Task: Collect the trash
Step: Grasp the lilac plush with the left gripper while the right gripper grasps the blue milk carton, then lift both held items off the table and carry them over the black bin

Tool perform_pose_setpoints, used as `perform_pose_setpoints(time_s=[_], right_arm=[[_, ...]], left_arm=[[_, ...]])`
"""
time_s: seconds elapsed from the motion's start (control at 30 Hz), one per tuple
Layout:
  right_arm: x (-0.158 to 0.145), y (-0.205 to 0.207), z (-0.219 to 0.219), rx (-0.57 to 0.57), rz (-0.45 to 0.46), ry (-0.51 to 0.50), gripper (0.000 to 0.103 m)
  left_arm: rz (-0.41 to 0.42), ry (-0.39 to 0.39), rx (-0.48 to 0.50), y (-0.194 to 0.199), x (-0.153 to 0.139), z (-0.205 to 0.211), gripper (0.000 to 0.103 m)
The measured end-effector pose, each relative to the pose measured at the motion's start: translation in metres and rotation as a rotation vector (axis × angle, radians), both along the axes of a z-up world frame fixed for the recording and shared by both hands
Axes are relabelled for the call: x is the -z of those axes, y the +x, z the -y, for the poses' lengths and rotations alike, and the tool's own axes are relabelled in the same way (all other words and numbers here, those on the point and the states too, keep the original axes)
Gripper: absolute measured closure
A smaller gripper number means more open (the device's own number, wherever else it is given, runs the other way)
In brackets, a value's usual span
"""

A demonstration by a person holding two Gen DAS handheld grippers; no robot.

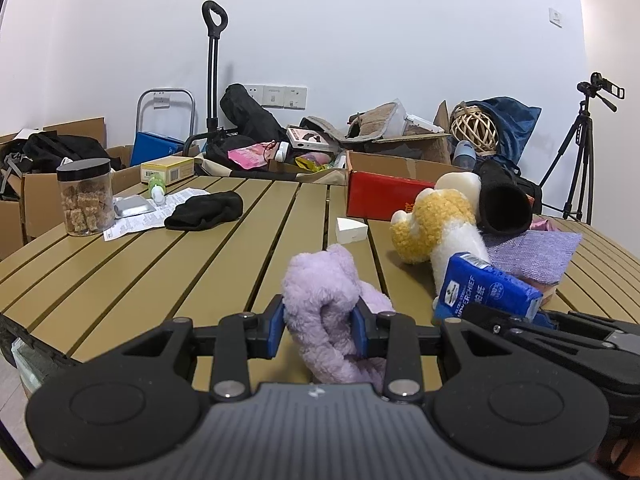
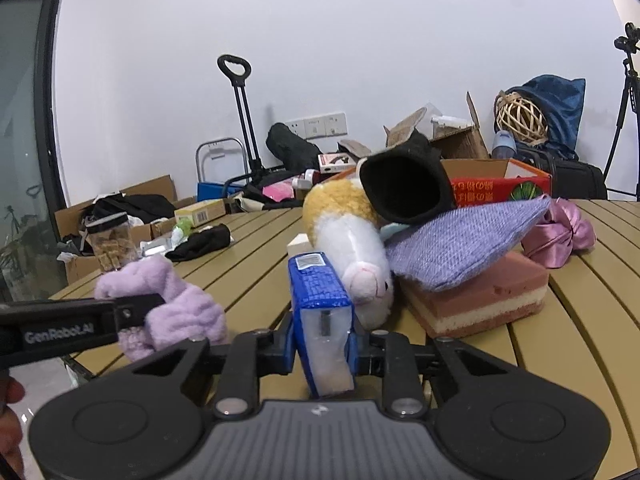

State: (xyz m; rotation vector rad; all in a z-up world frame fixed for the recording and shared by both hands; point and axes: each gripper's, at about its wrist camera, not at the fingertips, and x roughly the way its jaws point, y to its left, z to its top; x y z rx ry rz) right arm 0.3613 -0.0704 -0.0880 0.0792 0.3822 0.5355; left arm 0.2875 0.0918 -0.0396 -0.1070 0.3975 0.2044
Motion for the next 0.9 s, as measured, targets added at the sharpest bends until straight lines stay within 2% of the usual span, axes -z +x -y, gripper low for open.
perform_pose_setpoints(time_s=[0.47, 0.9], right_arm=[[-0.011, -0.021, 0.010, -0.023, 0.069, 0.005, 0.081], [-0.021, -0.047, 0.030, -0.036, 0.093, -0.012, 0.081]], left_arm=[[0.033, 0.012, 0.015, -0.003, -0.005, 0.004, 0.072], [0.097, 0.034, 0.081, -0.020, -0.020, 0.024, 0.075]])
